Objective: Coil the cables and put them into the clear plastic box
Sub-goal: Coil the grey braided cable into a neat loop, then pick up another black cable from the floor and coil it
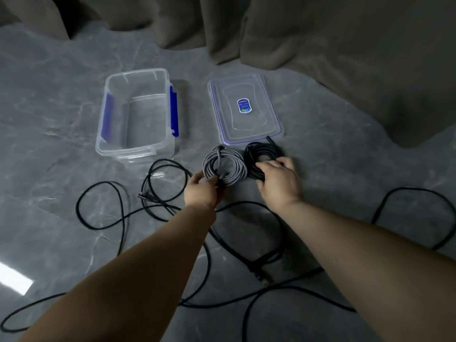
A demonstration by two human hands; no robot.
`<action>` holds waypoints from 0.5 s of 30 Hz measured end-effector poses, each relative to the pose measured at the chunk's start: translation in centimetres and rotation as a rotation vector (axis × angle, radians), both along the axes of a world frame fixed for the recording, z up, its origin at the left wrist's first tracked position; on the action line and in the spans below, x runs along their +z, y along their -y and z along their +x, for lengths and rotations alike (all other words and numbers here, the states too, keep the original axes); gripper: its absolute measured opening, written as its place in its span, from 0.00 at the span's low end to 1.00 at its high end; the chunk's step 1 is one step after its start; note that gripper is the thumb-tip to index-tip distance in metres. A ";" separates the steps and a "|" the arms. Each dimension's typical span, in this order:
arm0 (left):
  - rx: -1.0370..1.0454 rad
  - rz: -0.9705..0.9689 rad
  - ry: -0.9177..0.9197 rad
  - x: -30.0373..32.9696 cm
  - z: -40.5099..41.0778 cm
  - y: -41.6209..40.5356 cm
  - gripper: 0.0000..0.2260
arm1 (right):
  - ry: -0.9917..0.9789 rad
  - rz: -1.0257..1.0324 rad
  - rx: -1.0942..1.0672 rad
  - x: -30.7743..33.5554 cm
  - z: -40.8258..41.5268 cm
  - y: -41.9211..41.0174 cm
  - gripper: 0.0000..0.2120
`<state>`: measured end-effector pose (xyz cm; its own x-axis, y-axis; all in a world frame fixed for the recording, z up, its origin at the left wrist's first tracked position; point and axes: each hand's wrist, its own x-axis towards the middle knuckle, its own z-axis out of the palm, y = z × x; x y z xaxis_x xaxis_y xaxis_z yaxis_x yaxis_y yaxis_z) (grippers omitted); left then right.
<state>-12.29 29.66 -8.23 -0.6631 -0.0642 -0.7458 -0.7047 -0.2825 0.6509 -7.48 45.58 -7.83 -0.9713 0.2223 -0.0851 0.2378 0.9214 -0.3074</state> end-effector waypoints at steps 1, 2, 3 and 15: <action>0.001 -0.004 0.001 -0.4 -0.1 -0.1 0.16 | -0.008 0.000 -0.006 -0.5 0.1 -0.2 0.20; 0.001 -0.008 0.001 -0.8 -0.2 -0.1 0.16 | -0.021 -0.006 -0.007 -0.9 0.1 -0.4 0.19; 0.006 -0.009 -0.002 -1.0 -0.2 -0.1 0.16 | -0.043 -0.017 -0.007 -1.1 0.1 -0.6 0.18; 0.049 -0.064 -0.007 -2.9 -0.5 0.3 0.13 | -0.037 0.066 -0.007 -2.0 0.1 -0.4 0.18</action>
